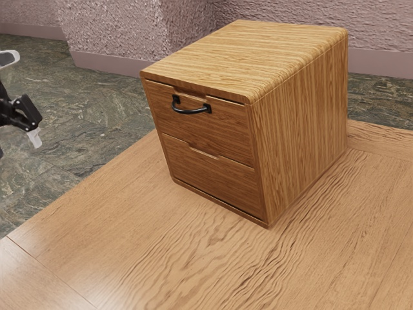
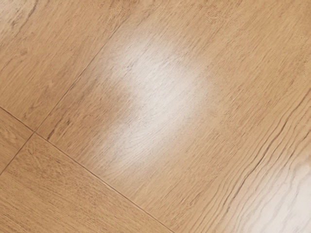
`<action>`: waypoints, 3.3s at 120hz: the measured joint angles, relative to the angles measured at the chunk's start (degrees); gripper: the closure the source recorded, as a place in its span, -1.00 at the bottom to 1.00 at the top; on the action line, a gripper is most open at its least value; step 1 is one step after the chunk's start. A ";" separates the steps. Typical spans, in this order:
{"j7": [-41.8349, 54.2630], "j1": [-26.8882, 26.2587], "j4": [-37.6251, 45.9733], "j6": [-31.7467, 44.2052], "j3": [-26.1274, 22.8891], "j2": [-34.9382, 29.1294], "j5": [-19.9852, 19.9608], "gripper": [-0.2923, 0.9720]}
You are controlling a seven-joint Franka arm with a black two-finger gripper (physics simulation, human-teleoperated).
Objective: Pull the drawer handle with one arm to open the drawer
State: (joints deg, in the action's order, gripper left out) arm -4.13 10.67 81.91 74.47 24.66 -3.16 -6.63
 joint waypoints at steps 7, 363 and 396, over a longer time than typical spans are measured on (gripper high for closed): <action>-0.37 -3.46 0.06 2.64 0.02 -0.02 -0.09 -0.51; 77.72 -15.10 -11.31 17.36 -22.18 8.91 16.09 -0.50; 79.30 -14.87 -11.89 17.39 -22.57 10.80 16.18 -0.50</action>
State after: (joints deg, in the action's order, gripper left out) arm 75.17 -4.20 70.02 91.86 2.09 7.64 9.55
